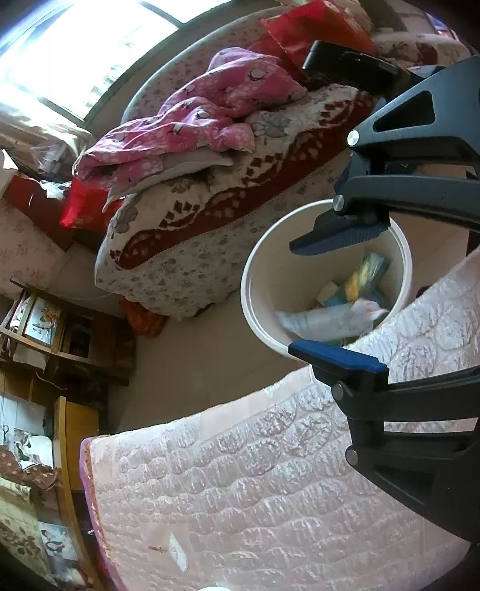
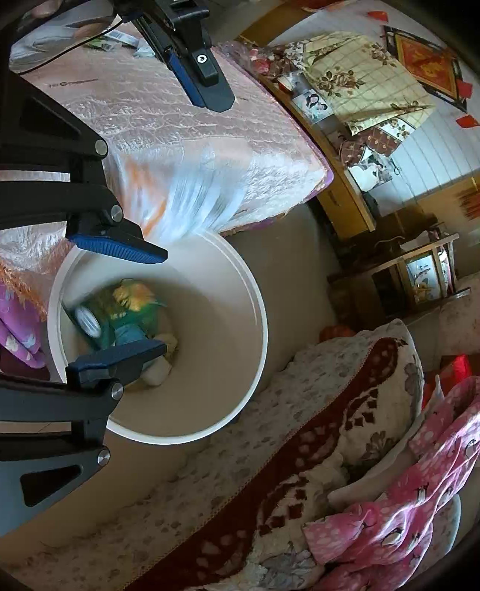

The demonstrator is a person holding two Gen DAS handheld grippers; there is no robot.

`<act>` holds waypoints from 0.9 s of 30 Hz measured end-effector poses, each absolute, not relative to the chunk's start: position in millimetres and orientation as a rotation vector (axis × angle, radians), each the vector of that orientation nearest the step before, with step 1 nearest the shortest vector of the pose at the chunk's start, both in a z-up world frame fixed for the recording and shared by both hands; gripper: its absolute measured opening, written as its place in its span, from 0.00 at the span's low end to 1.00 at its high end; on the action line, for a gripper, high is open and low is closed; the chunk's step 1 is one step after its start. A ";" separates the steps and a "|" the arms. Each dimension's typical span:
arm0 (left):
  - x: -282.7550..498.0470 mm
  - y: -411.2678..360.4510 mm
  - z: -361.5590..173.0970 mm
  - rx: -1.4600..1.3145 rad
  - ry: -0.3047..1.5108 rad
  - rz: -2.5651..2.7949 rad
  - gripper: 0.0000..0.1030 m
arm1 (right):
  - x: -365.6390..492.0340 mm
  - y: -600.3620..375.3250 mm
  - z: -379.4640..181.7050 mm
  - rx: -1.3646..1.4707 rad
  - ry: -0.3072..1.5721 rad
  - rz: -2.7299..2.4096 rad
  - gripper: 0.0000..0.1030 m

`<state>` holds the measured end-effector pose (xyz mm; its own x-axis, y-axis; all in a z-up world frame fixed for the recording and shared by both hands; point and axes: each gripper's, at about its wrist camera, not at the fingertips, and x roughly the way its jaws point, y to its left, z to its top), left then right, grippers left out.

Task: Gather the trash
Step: 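Carry wrapper and white-orange bag over the bucket and open both tools, then move both open tools back over the remaining trash on the bed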

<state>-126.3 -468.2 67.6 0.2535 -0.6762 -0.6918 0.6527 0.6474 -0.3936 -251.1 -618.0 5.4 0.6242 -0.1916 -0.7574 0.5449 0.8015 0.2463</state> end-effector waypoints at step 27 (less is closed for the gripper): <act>-140.5 -367.0 80.5 0.059 0.893 -0.730 0.46 | -237.4 -575.1 23.0 0.301 0.763 -0.425 0.45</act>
